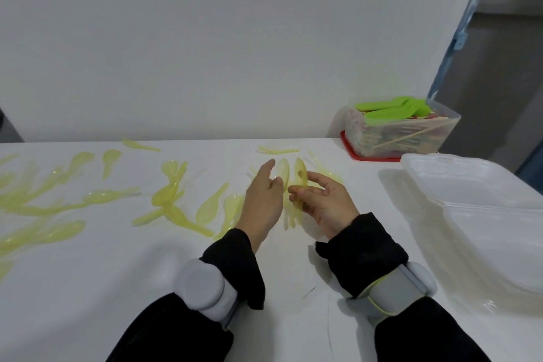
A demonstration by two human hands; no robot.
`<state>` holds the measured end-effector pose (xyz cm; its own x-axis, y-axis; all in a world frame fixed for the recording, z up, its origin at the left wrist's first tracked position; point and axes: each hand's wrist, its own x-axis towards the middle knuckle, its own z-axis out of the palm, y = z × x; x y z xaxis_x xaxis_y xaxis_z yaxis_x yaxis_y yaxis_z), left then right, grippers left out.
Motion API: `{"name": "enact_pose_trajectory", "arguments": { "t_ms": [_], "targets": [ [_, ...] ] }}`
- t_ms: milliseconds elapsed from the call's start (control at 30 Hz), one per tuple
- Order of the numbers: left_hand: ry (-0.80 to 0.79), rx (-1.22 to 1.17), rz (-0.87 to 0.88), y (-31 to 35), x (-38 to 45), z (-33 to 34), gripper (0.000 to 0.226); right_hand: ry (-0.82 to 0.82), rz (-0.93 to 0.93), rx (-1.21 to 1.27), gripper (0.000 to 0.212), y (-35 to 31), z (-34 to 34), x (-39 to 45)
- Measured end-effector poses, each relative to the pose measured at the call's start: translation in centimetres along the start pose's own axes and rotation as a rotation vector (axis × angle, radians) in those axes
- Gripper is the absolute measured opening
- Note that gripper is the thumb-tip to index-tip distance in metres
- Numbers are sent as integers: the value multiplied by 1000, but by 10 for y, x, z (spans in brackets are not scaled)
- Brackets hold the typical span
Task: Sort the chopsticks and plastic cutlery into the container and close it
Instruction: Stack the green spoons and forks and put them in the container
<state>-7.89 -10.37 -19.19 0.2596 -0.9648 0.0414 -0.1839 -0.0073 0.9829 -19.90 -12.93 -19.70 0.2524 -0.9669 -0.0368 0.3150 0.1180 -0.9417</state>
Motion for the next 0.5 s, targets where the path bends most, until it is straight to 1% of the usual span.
{"name": "enact_pose_trajectory", "arguments": {
  "t_ms": [67,133,233,333,400,467,500],
  "targets": [
    [22,21,18,3,2,3,40,-43,12,13,44,1,0,0],
    [54,27,6,4,6,9,32,-105,14,28,47,1,2,-1],
    [49,81,-13,12,13,21,27,-105,-5,36,44,-1,5,-2],
    [-9,207,-35,21,24,35,38,-21,-42,79,42,-7,3,-3],
    [-85,259,-30,30,36,42,41,73,-63,149,41,-15,-3,0],
    [-147,271,26,41,49,45,31,213,-74,182,41,-26,-12,8],
    [-158,319,67,46,56,45,27,289,-78,175,41,-31,-18,13]
  ]
}}
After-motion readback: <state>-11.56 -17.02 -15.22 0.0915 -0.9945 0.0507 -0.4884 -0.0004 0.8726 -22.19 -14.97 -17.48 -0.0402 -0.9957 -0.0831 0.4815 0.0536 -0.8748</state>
